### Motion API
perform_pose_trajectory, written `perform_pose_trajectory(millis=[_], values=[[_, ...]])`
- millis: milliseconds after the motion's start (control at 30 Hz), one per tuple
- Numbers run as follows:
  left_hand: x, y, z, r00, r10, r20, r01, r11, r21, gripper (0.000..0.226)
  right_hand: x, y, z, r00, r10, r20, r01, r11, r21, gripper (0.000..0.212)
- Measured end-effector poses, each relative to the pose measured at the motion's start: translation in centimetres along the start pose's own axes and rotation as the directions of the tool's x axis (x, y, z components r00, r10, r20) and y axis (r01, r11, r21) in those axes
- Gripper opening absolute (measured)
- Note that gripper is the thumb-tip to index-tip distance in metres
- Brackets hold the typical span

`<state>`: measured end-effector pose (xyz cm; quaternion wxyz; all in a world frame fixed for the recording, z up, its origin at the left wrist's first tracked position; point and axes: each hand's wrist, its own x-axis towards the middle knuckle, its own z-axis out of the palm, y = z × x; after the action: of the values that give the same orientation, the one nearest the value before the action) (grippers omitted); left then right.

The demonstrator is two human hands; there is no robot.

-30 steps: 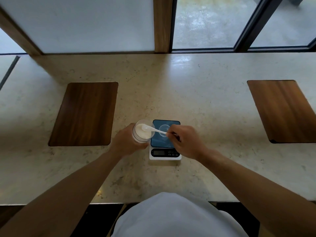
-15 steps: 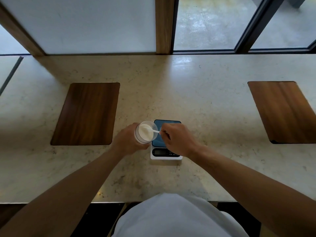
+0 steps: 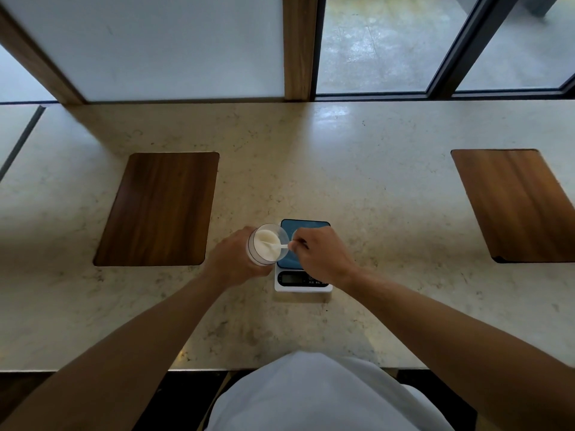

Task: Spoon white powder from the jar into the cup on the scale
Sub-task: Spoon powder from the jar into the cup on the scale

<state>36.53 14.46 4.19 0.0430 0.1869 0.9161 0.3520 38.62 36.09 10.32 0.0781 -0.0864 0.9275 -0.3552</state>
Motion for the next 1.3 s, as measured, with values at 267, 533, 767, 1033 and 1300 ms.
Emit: perform_pose_trajectory(millis=[267,533,767,1033,1300], values=[[0.1,-0.1,0.2,1.000,0.003,0.013,-0.003,1.000,0.029,0.076,0.3,-0.3,-0.2,0.992,0.110,0.064,-0.114,0.991,0.067,0.026],[0.0,0.5,0.0,1.000,0.028,-0.012,-0.027,0.999,0.036,0.075,0.4,-0.2,-0.4,0.978,0.183,0.100,-0.195,0.972,0.130,0.027],[-0.1,0.6,0.0,0.999,-0.019,-0.031,0.019,1.000,-0.021,0.075,0.8,0.2,-0.7,0.968,0.242,0.071,-0.252,0.948,0.193,0.026],[0.5,0.9,0.3,0.994,-0.100,-0.039,0.097,0.994,-0.059,0.067,0.9,0.4,-2.0,0.964,0.261,0.057,-0.266,0.931,0.249,0.023],[0.5,1.6,-0.1,0.986,-0.158,-0.050,0.153,0.984,-0.089,0.072,0.6,0.1,-3.2,0.966,0.255,0.044,-0.257,0.932,0.255,0.023]])
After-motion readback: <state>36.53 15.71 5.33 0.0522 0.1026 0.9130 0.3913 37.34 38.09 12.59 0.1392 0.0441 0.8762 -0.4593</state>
